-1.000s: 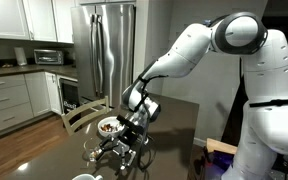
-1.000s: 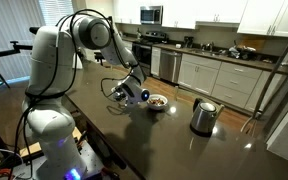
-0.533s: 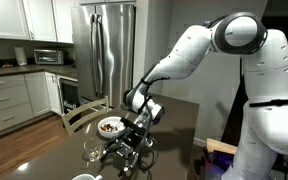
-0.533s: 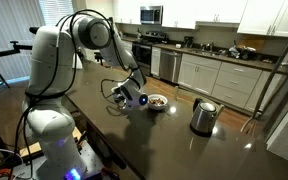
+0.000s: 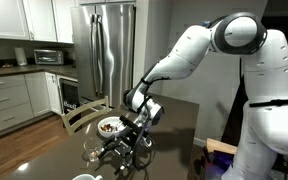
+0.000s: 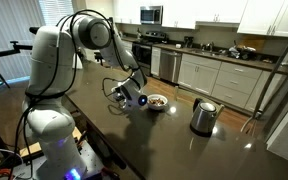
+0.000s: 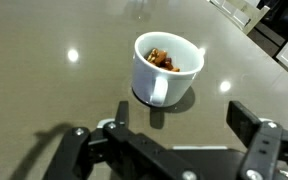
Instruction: Pour the contents from the white cup into the white bowl
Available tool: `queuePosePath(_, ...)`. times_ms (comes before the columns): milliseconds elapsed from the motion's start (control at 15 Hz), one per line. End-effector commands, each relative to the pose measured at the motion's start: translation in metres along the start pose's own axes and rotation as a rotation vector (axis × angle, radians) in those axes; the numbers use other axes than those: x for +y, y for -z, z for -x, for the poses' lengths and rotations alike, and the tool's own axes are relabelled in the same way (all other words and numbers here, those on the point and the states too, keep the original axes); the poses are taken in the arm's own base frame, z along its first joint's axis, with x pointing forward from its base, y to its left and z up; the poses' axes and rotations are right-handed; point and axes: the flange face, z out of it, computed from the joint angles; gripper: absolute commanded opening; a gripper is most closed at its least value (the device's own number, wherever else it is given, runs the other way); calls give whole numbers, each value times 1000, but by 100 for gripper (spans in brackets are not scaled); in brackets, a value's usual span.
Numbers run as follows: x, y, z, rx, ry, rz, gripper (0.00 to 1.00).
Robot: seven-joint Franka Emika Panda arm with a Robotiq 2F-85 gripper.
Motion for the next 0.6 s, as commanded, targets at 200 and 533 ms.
queuePosePath(200,-2,-21,-2,-30,-38,2,100)
queuePosePath(533,5,-41,-11,-53,-66,-6,100)
